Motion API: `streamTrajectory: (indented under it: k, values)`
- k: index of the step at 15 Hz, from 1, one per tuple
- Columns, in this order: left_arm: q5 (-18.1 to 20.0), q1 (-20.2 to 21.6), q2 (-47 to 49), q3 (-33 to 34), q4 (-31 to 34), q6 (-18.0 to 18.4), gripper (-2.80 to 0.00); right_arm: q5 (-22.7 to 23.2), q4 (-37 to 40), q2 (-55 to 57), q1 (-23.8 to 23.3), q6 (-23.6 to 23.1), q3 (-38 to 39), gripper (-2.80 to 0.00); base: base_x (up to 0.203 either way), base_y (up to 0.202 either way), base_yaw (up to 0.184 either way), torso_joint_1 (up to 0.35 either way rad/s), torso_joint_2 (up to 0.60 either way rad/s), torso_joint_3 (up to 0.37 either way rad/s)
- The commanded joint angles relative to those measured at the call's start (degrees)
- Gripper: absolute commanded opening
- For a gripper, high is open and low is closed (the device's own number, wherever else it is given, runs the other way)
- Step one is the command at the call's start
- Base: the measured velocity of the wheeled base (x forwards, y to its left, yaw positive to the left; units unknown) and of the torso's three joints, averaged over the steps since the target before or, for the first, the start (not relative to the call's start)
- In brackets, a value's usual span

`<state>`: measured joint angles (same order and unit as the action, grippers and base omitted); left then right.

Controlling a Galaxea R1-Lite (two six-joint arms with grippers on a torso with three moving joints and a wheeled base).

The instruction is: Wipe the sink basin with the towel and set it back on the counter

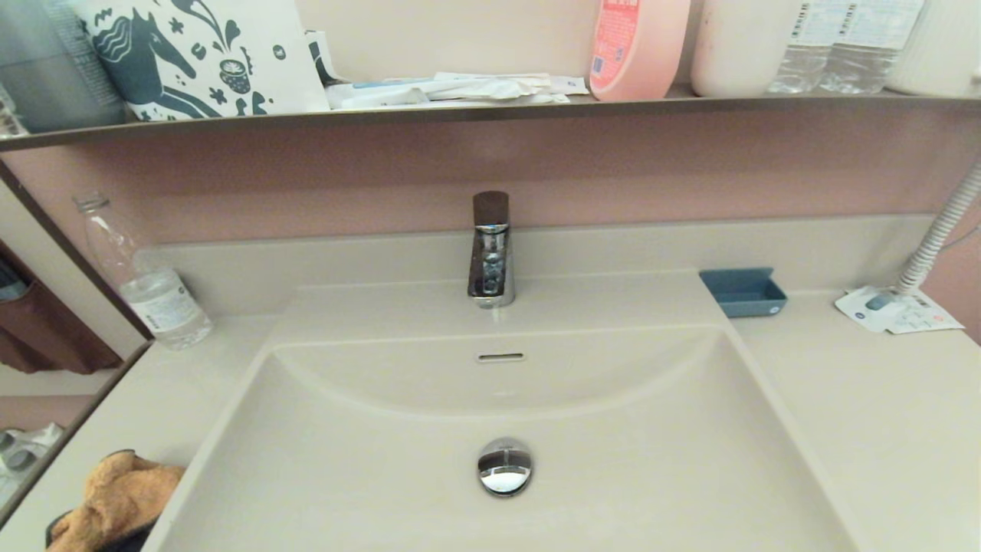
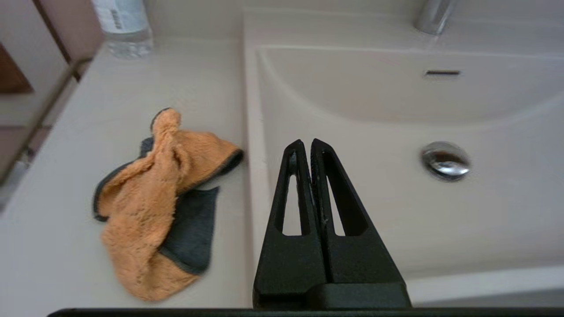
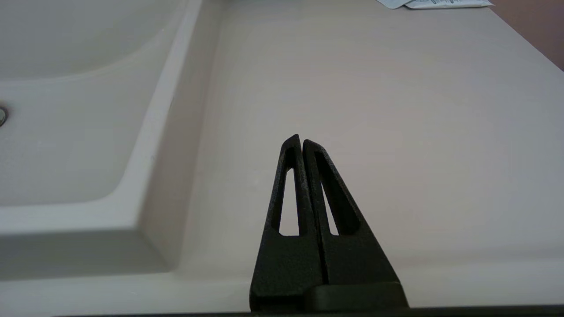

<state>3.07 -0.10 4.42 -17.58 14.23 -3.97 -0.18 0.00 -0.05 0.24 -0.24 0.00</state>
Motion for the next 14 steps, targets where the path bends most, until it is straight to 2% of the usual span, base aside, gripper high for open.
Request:
streamTrajectory:
  k: [1,2,7,14]
  values:
    - [-0.2,0.0,-4.1,2.7,-0.2,2.0,-2.8,0.0,0.0,0.0,0.0,0.0,0.0,-2.8,0.0,0.0,0.0,0.0,0.0,0.0]
    - [-1.0,0.1,-4.4,4.2,-0.7,4.1,-2.8,0.0,0.0,0.0,0.0,0.0,0.0,-2.8,0.0,0.0,0.0,0.0,0.0,0.0]
    - [-3.5,0.1,-4.4,13.9,-10.0,6.6,-2.8,0.0,0.0,0.0,0.0,0.0,0.0,-2.8,0.0,0.0,0.0,0.0,0.0,0.0]
    - [-1.8,0.1,-4.4,16.6,-10.8,8.4,-2.8,0.0,0.0,0.0,0.0,0.0,0.0,-2.8,0.0,0.0,0.0,0.0,0.0,0.0]
